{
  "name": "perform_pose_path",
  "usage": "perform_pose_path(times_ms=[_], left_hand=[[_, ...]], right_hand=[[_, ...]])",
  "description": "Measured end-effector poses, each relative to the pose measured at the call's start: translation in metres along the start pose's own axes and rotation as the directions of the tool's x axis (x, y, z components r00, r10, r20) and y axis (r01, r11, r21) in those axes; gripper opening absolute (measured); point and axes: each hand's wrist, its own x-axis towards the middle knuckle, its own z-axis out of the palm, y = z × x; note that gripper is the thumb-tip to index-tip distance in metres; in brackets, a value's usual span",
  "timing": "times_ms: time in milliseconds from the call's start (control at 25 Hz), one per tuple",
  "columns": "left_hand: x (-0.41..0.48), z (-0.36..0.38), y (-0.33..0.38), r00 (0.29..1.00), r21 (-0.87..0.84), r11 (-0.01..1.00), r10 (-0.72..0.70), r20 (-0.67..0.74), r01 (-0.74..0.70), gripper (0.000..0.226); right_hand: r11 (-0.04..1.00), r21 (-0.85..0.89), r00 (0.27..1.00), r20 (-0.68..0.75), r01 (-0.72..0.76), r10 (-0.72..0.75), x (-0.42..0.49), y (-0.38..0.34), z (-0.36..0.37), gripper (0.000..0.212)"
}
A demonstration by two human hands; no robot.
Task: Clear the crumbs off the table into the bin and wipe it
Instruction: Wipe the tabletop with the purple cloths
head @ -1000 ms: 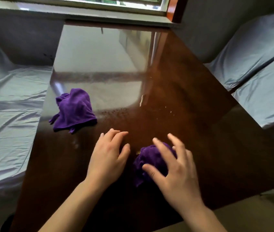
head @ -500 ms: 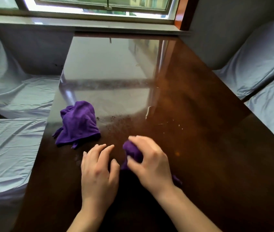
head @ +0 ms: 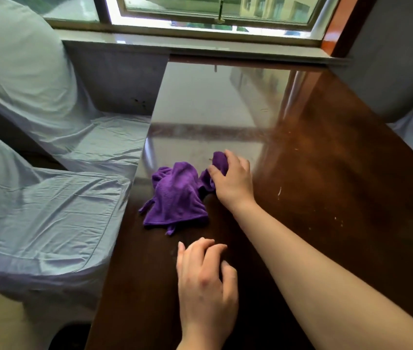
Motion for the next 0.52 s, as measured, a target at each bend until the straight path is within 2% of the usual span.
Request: perform_pose_path(times_ms=[80, 160, 240, 360, 520], left_hand=[[0.0, 0.0, -0.001, 1.0, -0.001, 1.0, 0.004, 0.003, -0.004, 0.032], [0.0, 0.001, -0.001, 1.0, -0.005, 1.0, 0.011, 0.004, -0.011, 0.03], [0.002, -0.001, -0.002, 1.0, -0.085, 0.996, -0.01, -0.026, 0.008, 0.027], [0.002, -0.007, -0.004, 0.989, -0.256, 0.967, -0.046, -0.139, 0.009, 0.022], [0.003, -0.011, -0.003, 0.96, -0.295, 0.955, -0.048, -0.274, -0.037, 0.02]], right_hand=[[0.921, -0.369, 0.992, 0.076, 0.123, -0.102, -0.005, 0.0, 0.003, 0.07], [0.785, -0.536, 0.945, 0.087, 0.312, -0.315, -0.017, -0.011, 0.009, 0.077], [0.668, -0.567, 0.865, 0.189, 0.483, -0.465, -0.027, -0.03, 0.023, 0.08], [0.547, -0.593, 0.806, 0.404, 0.591, -0.432, -0.034, -0.046, 0.036, 0.072], [0.616, -0.452, 0.762, 0.437, 0.646, -0.479, -0.046, -0.041, 0.015, 0.047]])
